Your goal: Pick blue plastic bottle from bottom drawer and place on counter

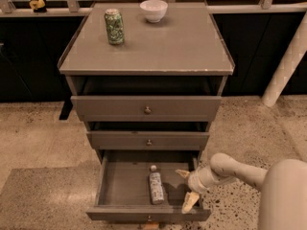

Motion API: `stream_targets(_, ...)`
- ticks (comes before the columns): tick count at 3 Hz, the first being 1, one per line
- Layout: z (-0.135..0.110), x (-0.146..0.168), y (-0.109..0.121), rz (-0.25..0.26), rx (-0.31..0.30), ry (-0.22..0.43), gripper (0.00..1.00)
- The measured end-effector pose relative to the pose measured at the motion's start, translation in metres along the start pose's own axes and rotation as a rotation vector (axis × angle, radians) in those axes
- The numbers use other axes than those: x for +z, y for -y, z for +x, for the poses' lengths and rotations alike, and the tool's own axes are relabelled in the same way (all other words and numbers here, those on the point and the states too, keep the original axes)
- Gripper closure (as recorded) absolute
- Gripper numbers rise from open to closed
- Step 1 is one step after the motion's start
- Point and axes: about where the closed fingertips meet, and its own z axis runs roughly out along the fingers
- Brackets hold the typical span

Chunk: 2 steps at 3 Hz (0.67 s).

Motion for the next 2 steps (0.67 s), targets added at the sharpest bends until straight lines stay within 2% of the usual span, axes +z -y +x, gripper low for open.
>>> stream_targets(1,0.0,0.046,0.042,-0.031,0.052,0.03,0.0)
stream_targets(2,0.0,0.037,0.081,0.034,0.036,0.024,0.0)
